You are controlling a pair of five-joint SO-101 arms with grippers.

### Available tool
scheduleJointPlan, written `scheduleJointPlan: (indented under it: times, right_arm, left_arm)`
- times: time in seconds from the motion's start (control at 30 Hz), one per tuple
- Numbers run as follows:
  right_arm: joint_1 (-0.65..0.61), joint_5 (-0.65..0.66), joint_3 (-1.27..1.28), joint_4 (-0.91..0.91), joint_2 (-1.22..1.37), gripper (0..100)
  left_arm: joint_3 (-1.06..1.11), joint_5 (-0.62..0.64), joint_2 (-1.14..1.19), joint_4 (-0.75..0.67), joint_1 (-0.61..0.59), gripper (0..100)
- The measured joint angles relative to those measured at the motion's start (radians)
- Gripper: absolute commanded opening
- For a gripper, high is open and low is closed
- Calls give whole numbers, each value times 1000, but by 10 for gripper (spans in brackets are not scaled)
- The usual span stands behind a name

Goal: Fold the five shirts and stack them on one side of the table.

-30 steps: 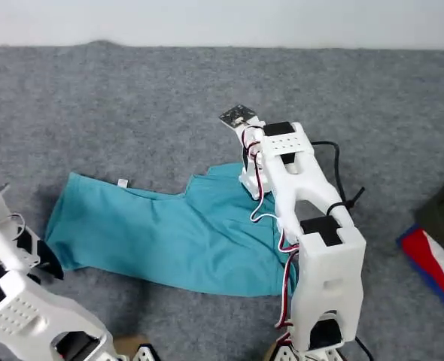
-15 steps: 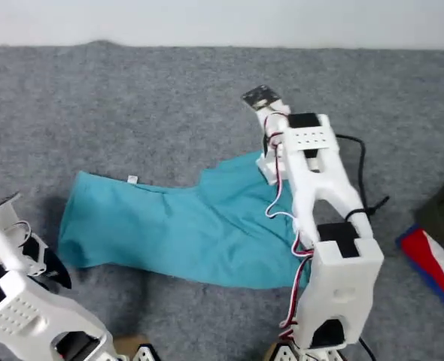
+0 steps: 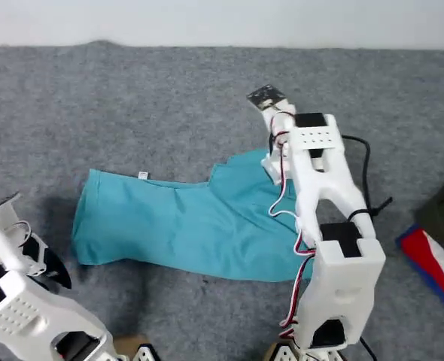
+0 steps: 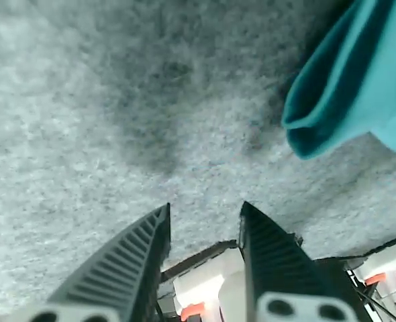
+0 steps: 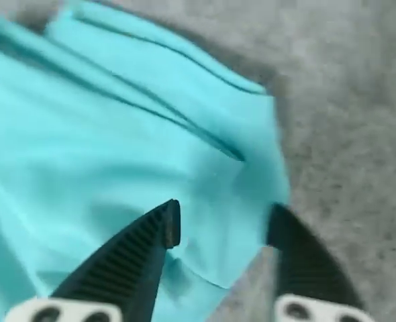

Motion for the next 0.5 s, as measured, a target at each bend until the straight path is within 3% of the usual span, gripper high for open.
scheduleJointPlan:
  times: [0.5]
  right_arm:
    - [-61,0,0,-55,21,229]
  left_arm:
    - [0,0,0,0,0,165]
